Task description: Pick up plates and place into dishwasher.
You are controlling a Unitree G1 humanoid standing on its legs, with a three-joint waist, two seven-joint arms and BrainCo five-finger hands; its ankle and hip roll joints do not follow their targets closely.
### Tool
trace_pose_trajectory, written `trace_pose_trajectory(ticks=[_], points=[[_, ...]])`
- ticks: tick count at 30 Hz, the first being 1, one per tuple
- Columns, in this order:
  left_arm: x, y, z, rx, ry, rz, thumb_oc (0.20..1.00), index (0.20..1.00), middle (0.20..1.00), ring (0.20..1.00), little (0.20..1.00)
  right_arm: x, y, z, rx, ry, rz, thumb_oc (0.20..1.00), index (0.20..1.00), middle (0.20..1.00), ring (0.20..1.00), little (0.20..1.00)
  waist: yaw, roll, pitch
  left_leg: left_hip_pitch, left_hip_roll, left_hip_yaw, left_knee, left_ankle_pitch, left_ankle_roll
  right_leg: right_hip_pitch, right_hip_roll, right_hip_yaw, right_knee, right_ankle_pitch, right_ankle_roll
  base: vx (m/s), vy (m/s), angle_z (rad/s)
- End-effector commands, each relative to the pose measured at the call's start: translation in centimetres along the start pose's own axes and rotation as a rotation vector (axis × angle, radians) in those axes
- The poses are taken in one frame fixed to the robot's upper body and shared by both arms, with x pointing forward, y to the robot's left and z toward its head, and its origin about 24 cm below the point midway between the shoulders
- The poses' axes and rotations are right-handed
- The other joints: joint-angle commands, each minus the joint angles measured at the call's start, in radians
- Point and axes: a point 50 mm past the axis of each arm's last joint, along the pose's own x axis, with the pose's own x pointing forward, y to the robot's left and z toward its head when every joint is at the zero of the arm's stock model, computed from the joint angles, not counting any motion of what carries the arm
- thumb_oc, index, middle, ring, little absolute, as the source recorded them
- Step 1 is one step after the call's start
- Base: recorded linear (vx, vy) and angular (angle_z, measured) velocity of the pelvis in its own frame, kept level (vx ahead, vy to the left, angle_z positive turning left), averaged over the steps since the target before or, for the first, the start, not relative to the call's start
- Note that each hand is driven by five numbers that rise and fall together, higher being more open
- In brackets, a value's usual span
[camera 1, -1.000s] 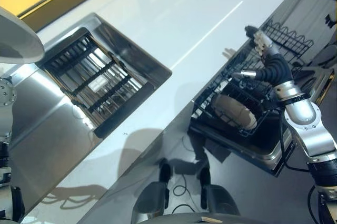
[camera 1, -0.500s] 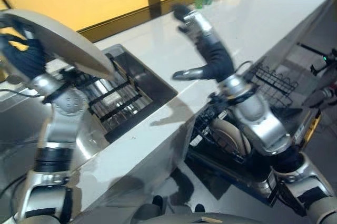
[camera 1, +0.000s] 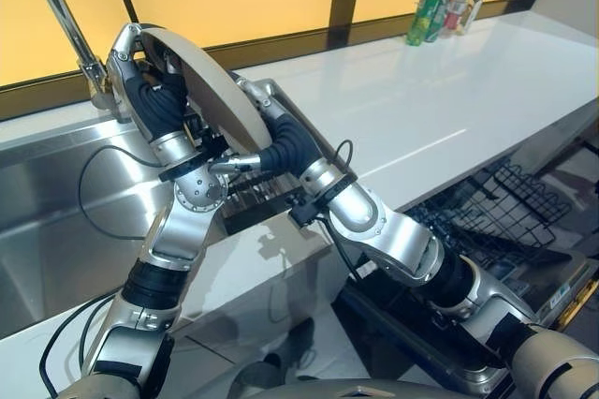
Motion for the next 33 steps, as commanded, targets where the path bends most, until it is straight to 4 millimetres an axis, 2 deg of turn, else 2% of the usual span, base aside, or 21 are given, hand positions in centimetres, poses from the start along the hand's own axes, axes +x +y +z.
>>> trace_pose_trajectory(ticks=[1, 7, 8, 9, 10, 11, 21, 33], points=[[1.4, -2.2, 4.0, -0.115, -0.156, -0.020, 0.200, 0.200, 0.200, 0.200, 0.200, 1.1, 1.2, 1.9, 0.026, -0.056, -0.014, 1.000, 1.000, 1.000, 1.000, 1.000, 0.008, 0.007, -0.036, 0.032, -0.014, -0.061, -0.099, 0.063, 0.031, -0.004, -0.037, 0.007, 0.118, -0.060, 0.034, 0.00, 0.000, 0.00], [1.2, -2.3, 3.9, -0.106, -0.157, -0.041, 0.200, 0.200, 0.200, 0.200, 0.200, 0.9, 0.2, 1.2, -0.073, -0.031, -0.110, 1.000, 1.000, 1.000, 1.000, 1.000, 0.006, 0.014, -0.033, 0.033, -0.015, -0.064, -0.098, 0.062, 0.027, 0.003, -0.038, 0.009, 0.109, -0.059, 0.034, 0.00, 0.000, 0.00], [1.2, -2.3, 3.8, -0.105, -0.153, -0.040, 0.200, 0.200, 0.200, 0.200, 0.200, 0.9, 0.0, 1.0, -0.087, -0.020, -0.119, 0.843, 0.843, 0.843, 0.843, 0.843, 0.005, 0.015, -0.033, 0.033, -0.016, -0.065, -0.098, 0.062, 0.027, 0.004, -0.038, 0.009, 0.109, -0.058, 0.035, 0.00, 0.000, 0.00], [1.1, -2.2, 3.6, -0.103, -0.150, -0.040, 0.200, 0.200, 0.200, 0.200, 0.200, 0.9, -0.3, 0.8, -0.106, -0.003, -0.126, 0.398, 0.398, 0.398, 0.398, 0.398, 0.004, 0.016, -0.033, 0.034, -0.017, -0.066, -0.098, 0.062, 0.027, 0.004, -0.039, 0.009, 0.110, -0.058, 0.035, 0.00, 0.000, 0.00], [1.2, -2.1, 3.5, -0.102, -0.150, -0.042, 0.200, 0.200, 0.200, 0.200, 0.200, 0.8, -0.5, 0.6, -0.112, 0.012, -0.128, 0.241, 0.241, 0.241, 0.241, 0.241, 0.003, 0.016, -0.034, 0.035, -0.018, -0.068, -0.099, 0.062, 0.027, 0.004, -0.039, 0.009, 0.110, -0.059, 0.035, 0.00, 0.000, 0.00], [1.2, -2.0, 3.5, -0.102, -0.150, -0.043, 0.200, 0.200, 0.200, 0.200, 0.200, 0.8, -0.5, 0.5, -0.104, 0.023, -0.125, 0.200, 0.200, 0.200, 0.200, 0.200, 0.004, 0.016, -0.035, 0.035, -0.018, -0.070, -0.099, 0.063, 0.027, 0.004, -0.039, 0.007, 0.111, -0.060, 0.035, 0.00, 0.000, 0.00], [1.0, -2.1, 3.3, -0.117, -0.144, -0.062, 0.200, 0.200, 0.200, 0.200, 0.200, 0.7, -1.7, 0.4, -0.111, 0.014, -0.205, 0.200, 0.200, 0.200, 0.200, 0.200, 0.013, 0.018, -0.039, 0.042, -0.029, -0.095, -0.097, 0.065, 0.031, 0.008, -0.046, -0.010, 0.131, -0.063, 0.032, 0.02, 0.010, 0.06], [0.6, -2.1, 3.3, -0.180, -0.111, -0.139, 0.200, 0.200, 0.200, 0.200, 0.200, 0.3, -2.3, 1.4, -0.146, -0.045, -0.208, 0.200, 0.200, 0.200, 0.200, 0.200, 0.017, 0.021, -0.042, 0.050, -0.034, -0.107, -0.095, 0.063, 0.037, 0.012, -0.049, -0.016, 0.145, -0.067, 0.032, 0.01, 0.004, 0.05]])
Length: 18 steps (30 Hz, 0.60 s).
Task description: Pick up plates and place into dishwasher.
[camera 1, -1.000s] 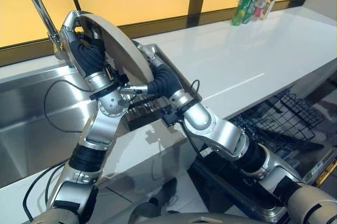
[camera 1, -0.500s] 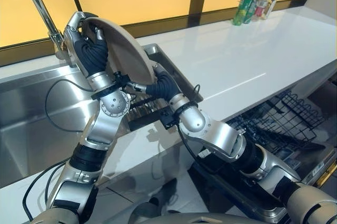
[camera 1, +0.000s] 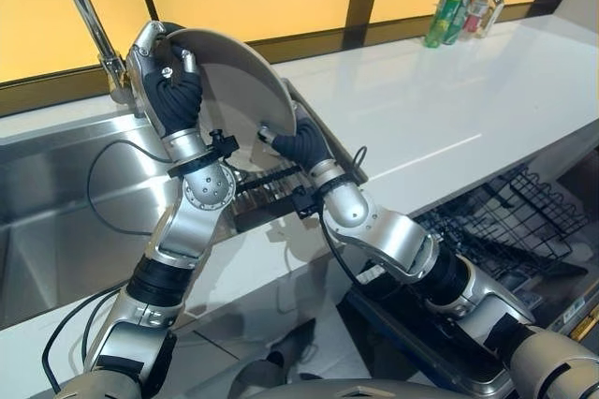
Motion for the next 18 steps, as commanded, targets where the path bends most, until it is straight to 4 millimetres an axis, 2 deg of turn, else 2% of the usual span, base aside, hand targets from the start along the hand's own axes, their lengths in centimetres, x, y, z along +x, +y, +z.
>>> trace_pose_trajectory(ticks=[1, 7, 8, 9, 10, 11, 13, 18], points=[[1.1, -1.2, 3.1, -0.168, -0.124, -0.068, 0.200, 0.200, 0.200, 0.200, 0.200, -0.2, -1.3, 3.4, 0.050, -0.178, -0.046, 0.200, 0.200, 0.200, 0.200, 0.200, 0.015, 0.021, -0.046, 0.051, -0.014, -0.066, -0.095, 0.060, 0.032, -0.012, -0.038, 0.024, 0.161, -0.062, 0.024, -0.01, -0.002, 0.03], [0.8, -0.9, 2.8, -0.240, -0.074, -0.138, 0.200, 0.200, 0.200, 0.200, 0.200, -0.5, -3.2, 3.9, 0.019, -0.229, -0.117, 0.200, 0.200, 0.200, 0.200, 0.200, 0.015, 0.026, -0.043, 0.050, -0.013, -0.066, -0.094, 0.062, 0.030, -0.013, -0.038, 0.021, 0.165, -0.063, 0.025, 0.00, 0.000, 0.00], [0.7, -0.8, 2.6, -0.260, -0.055, -0.154, 0.391, 0.391, 0.391, 0.391, 0.391, -0.7, -3.7, 4.0, 0.002, -0.242, -0.133, 0.200, 0.200, 0.200, 0.200, 0.200, 0.015, 0.028, -0.043, 0.051, -0.012, -0.065, -0.094, 0.062, 0.030, -0.012, -0.038, 0.020, 0.165, -0.062, 0.025, 0.00, 0.000, 0.00], [0.7, -0.6, 2.3, -0.278, -0.034, -0.166, 0.944, 0.944, 0.944, 0.944, 0.944, -0.9, -4.3, 4.1, -0.021, -0.255, -0.155, 0.200, 0.200, 0.200, 0.200, 0.200, 0.014, 0.029, -0.043, 0.051, -0.012, -0.063, -0.094, 0.061, 0.029, -0.012, -0.038, 0.020, 0.164, -0.061, 0.026, 0.00, 0.000, 0.00], [0.8, -0.1, 2.0, -0.284, -0.016, -0.156, 1.000, 1.000, 1.000, 1.000, 1.000, -1.1, -5.1, 4.1, -0.045, -0.265, -0.179, 0.200, 0.200, 0.200, 0.200, 0.200, 0.013, 0.031, -0.043, 0.051, -0.011, -0.061, -0.093, 0.061, 0.028, -0.012, -0.038, 0.019, 0.164, -0.060, 0.028, 0.00, 0.000, 0.00], [0.8, 0.4, 1.8, -0.286, -0.009, -0.132, 1.000, 1.000, 1.000, 1.000, 1.000, -1.3, -5.7, 4.1, -0.061, -0.272, -0.199, 0.200, 0.200, 0.200, 0.200, 0.200, 0.013, 0.032, -0.044, 0.051, -0.010, -0.059, -0.093, 0.061, 0.027, -0.012, -0.038, 0.019, 0.163, -0.059, 0.028, 0.00, 0.000, 0.00], [1.3, 2.9, 0.5, -0.284, 0.017, -0.046, 1.000, 1.000, 1.000, 1.000, 1.000, -2.1, -8.0, 4.0, -0.117, -0.295, -0.267, 0.200, 0.200, 0.200, 0.200, 0.200, 0.011, 0.034, -0.048, 0.051, -0.008, -0.053, -0.091, 0.060, 0.028, -0.014, -0.038, 0.020, 0.165, -0.057, 0.027, 0.00, 0.000, 0.00], [2.0, 7.3, -0.9, -0.204, 0.008, 0.126, 1.000, 1.000, 1.000, 1.000, 1.000, -3.1, -11.3, 2.7, -0.243, -0.269, -0.354, 0.200, 0.200, 0.200, 0.200, 0.200, 0.000, 0.037, -0.060, 0.050, 0.001, -0.035, -0.078, 0.052, 0.025, -0.014, -0.035, 0.022, 0.165, -0.067, 0.014, 0.00, -0.014, -0.01]])
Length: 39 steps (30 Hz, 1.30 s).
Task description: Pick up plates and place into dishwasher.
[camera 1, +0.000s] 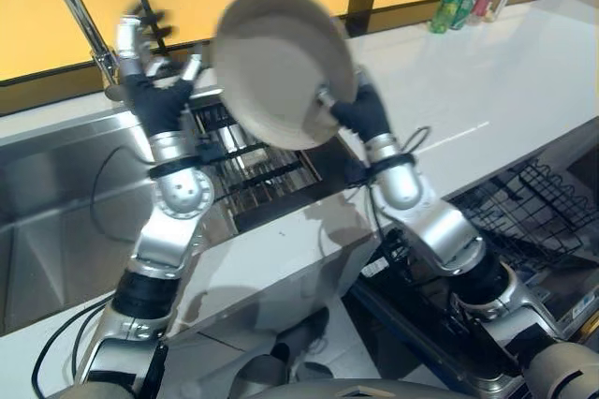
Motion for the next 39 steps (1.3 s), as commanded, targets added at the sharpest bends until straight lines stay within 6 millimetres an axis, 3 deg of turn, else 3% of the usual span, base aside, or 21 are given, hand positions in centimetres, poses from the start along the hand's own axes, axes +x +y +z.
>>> trace_pose_trajectory(ticks=[1, 7, 13, 15, 20, 26, 32, 39], points=[[1.0, 3.0, 0.7, 0.064, -0.098, 0.075, 1.000, 1.000, 1.000, 1.000, 1.000, -0.8, -2.5, 1.3, -0.057, -0.139, -0.059, 0.200, 0.200, 0.200, 0.200, 0.200, -0.004, 0.016, -0.103, 0.035, 0.007, -0.028, -0.068, 0.047, 0.017, -0.028, -0.024, 0.025, 0.169, -0.066, 0.005, -0.01, -0.035, -0.01], [1.0, 7.7, -0.3, 0.176, -0.039, 0.217, 1.000, 1.000, 1.000, 1.000, 1.000, -2.1, -7.3, -1.2, -0.214, -0.061, -0.157, 0.200, 0.200, 0.200, 0.200, 0.200, -0.039, 0.021, -0.104, 0.037, 0.028, 0.010, -0.046, 0.035, 0.009, -0.027, -0.012, 0.042, 0.171, -0.084, -0.016, -0.02, -0.052, -0.08], [0.4, 10.3, -1.2, 0.244, 0.021, 0.229, 1.000, 1.000, 1.000, 1.000, 1.000, -3.6, -11.8, -3.0, -0.411, 0.034, -0.264, 0.200, 0.200, 0.200, 0.200, 0.200, -0.057, 0.021, -0.092, 0.025, 0.055, 0.039, -0.010, 0.032, -0.012, -0.021, 0.004, 0.053, 0.167, -0.083, -0.036, 0.01, -0.089, -0.07], [-0.1, 11.6, -1.4, 0.276, 0.047, 0.237, 1.000, 1.000, 1.000, 1.000, 1.000, -4.4, -13.9, -4.1, -0.520, 0.102, -0.324, 0.200, 0.200, 0.200, 0.200, 0.200, -0.063, 0.023, -0.081, 0.012, 0.071, 0.052, 0.014, 0.048, -0.021, -0.019, 0.013, 0.059, 0.169, -0.087, -0.045, 0.05, -0.119, -0.04], [-1.1, 13.8, -1.9, 0.329, 0.095, 0.248, 1.000, 1.000, 1.000, 1.000, 1.000, -5.9, -17.1, -5.6, -0.721, 0.200, -0.401, 0.200, 0.200, 0.200, 0.200, 0.200, -0.073, 0.038, -0.042, -0.039, 0.087, 0.086, 0.082, 0.073, -0.029, -0.036, 0.027, 0.072, 0.190, -0.093, -0.063, 0.01, -0.067, -0.05], [-2.3, 15.5, -2.6, 0.395, 0.166, 0.240, 1.000, 1.000, 1.000, 1.000, 1.000, -8.2, -20.2, -7.3, -0.985, 0.306, -0.424, 0.200, 0.200, 0.200, 0.200, 0.200, -0.092, 0.072, -0.004, -0.077, 0.097, 0.129, 0.080, 0.118, -0.044, -0.047, 0.032, 0.064, 0.232, -0.116, -0.071, 0.08, 0.019, 0.01], [-4.0, 15.3, -3.8, 0.390, 0.225, 0.246, 1.000, 1.000, 1.000, 1.000, 1.000, -8.7, -22.7, -7.5, -1.150, 0.337, -0.434, 0.200, 0.200, 0.200, 0.200, 0.200, -0.108, 0.124, 0.041, -0.117, 0.073, 0.126, 0.065, 0.126, -0.049, -0.130, 0.022, 0.077, 0.288, -0.134, -0.071, 0.01, 0.125, 0.02], [-2.4, 12.9, -4.1, 0.307, 0.156, 0.279, 1.000, 1.000, 1.000, 1.000, 1.000, -5.7, -24.6, -6.0, -1.222, 0.276, -0.556, 0.200, 0.200, 0.200, 0.200, 0.200, -0.115, 0.162, 0.159, -0.228, 0.023, 0.112, 0.067, 0.092, -0.030, -0.318, -0.007, 0.085, 0.344, -0.115, -0.054, -0.21, 0.050, -0.01]])
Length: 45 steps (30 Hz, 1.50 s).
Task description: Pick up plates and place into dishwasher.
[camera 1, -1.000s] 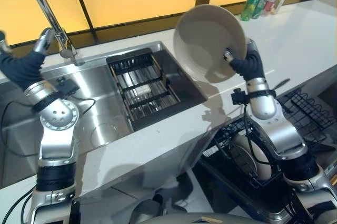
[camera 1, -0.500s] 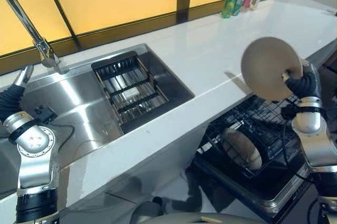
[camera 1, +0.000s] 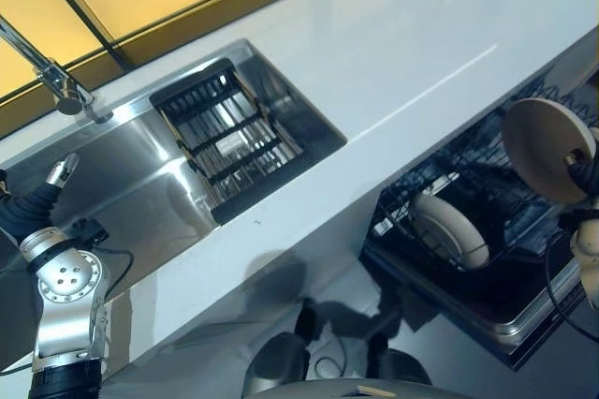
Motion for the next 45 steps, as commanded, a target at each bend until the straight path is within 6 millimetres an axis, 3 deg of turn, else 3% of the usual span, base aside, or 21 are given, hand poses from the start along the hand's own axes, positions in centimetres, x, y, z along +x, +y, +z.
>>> trace_pose_trajectory(ticks=[1, 10, 23, 30, 39, 45], points=[[1.3, -0.9, 2.2, -0.085, -0.122, 0.035, 1.000, 1.000, 1.000, 1.000, 1.000, 3.3, -4.2, 3.5, -0.040, -0.147, -0.234, 0.200, 0.200, 0.200, 0.200, 0.200, -0.006, -0.008, 0.030, -0.078, 0.006, 0.023, -0.018, 0.080, -0.015, -0.041, 0.011, 0.035, 0.005, 0.004, -0.038, -0.17, 0.050, -0.09], [1.8, -2.7, 3.8, -0.170, -0.161, 0.075, 1.000, 1.000, 1.000, 1.000, 1.000, 5.9, -6.9, 4.8, -0.077, -0.186, -0.337, 0.200, 0.200, 0.200, 0.200, 0.200, -0.029, 0.033, 0.106, -0.153, -0.024, 0.061, -0.035, 0.084, 0.014, -0.147, -0.016, 0.083, -0.018, 0.048, -0.015, -0.10, 0.073, -0.10], [3.4, -3.9, 5.9, -0.169, -0.221, 0.068, 1.000, 1.000, 1.000, 1.000, 1.000, 8.1, -8.3, 6.1, -0.007, -0.155, -0.409, 0.200, 0.200, 0.200, 0.200, 0.200, -0.002, 0.036, 0.160, -0.221, -0.038, 0.065, -0.004, 0.079, 0.040, -0.218, -0.031, 0.071, 0.006, 0.067, -0.005, 0.00, -0.033, -0.02], [4.2, -4.5, 6.9, -0.167, -0.250, 0.036, 1.000, 1.000, 1.000, 1.000, 1.000, 8.3, -7.5, 7.2, 0.014, -0.151, -0.368, 0.200, 0.200, 0.200, 0.200, 0.200, 0.012, 0.025, 0.180, -0.257, -0.049, 0.056, 0.023, 0.075, 0.049, -0.250, -0.038, 0.044, 0.029, 0.071, -0.002, 0.03, -0.065, 0.08], [4.8, -4.8, 7.7, -0.161, -0.275, 0.015, 1.000, 1.000, 1.000, 1.000, 1.000, 8.3, -4.6, 5.0, -0.009, -0.023, -0.241, 0.200, 0.200, 0.200, 0.200, 0.200, 0.026, 0.030, 0.204, -0.285, -0.060, 0.050, 0.043, 0.074, 0.057, -0.266, -0.044, 0.018, 0.036, 0.077, -0.002, 0.03, -0.049, 0.09], [5.1, -4.9, 8.1, -0.155, -0.283, -0.007, 1.000, 1.000, 1.000, 1.000, 1.000, 8.1, -5.7, 5.0, 0.042, -0.033, -0.334, 0.200, 0.200, 0.200, 0.200, 0.200, 0.026, 0.021, 0.203, -0.291, -0.064, 0.042, 0.069, 0.062, 0.062, -0.258, -0.043, 0.005, 0.041, 0.076, -0.002, 0.03, -0.055, 0.02]])
